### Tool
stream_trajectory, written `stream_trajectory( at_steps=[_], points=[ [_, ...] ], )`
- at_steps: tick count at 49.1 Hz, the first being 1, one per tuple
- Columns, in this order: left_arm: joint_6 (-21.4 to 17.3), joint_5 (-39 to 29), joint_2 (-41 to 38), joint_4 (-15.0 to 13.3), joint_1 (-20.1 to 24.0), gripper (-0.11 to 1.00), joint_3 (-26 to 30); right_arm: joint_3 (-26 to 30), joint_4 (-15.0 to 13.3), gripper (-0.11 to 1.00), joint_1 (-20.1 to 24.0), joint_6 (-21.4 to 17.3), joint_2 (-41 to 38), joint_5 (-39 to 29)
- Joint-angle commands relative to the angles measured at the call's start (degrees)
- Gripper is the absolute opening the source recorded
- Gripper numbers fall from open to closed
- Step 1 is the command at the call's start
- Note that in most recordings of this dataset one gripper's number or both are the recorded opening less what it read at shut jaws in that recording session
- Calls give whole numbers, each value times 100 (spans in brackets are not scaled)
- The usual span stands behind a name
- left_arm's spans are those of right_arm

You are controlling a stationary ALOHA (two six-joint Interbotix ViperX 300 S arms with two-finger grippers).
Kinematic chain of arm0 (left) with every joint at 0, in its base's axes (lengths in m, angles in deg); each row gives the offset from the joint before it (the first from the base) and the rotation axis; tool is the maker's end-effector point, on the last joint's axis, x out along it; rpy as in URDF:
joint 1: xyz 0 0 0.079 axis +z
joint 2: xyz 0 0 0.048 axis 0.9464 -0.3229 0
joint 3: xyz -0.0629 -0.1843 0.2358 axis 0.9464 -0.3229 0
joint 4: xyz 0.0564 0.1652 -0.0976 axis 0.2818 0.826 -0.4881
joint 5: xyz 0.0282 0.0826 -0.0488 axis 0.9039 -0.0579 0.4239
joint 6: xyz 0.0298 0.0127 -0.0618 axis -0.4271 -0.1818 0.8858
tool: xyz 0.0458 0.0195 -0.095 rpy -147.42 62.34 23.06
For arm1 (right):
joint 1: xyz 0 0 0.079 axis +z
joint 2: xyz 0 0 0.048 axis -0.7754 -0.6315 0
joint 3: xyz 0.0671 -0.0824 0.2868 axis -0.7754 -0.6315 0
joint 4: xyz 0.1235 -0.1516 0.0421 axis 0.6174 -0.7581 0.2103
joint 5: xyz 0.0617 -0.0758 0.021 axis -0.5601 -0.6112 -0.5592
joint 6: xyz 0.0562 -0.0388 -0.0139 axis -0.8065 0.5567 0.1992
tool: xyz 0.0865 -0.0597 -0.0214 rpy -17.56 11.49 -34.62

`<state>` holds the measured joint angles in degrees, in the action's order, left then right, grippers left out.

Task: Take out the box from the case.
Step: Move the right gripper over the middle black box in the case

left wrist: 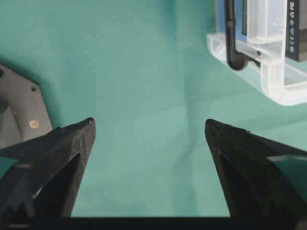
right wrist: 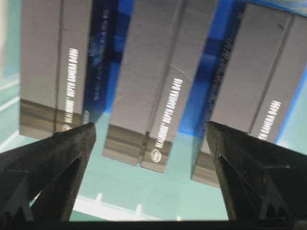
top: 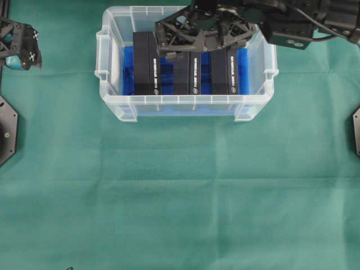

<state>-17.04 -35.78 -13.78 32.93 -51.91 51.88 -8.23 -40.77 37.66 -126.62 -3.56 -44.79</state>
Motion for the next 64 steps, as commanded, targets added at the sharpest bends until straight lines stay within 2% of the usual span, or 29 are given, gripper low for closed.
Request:
stream_trajectory(
  at_steps=[1,64],
  points=[
    [-9,9,18,26,26,94,105,229,-9,94,26,-9,44,18],
    [-18,9,62,26,26,95,79,352,-26,94,35,-35,-123,26]
  ],
)
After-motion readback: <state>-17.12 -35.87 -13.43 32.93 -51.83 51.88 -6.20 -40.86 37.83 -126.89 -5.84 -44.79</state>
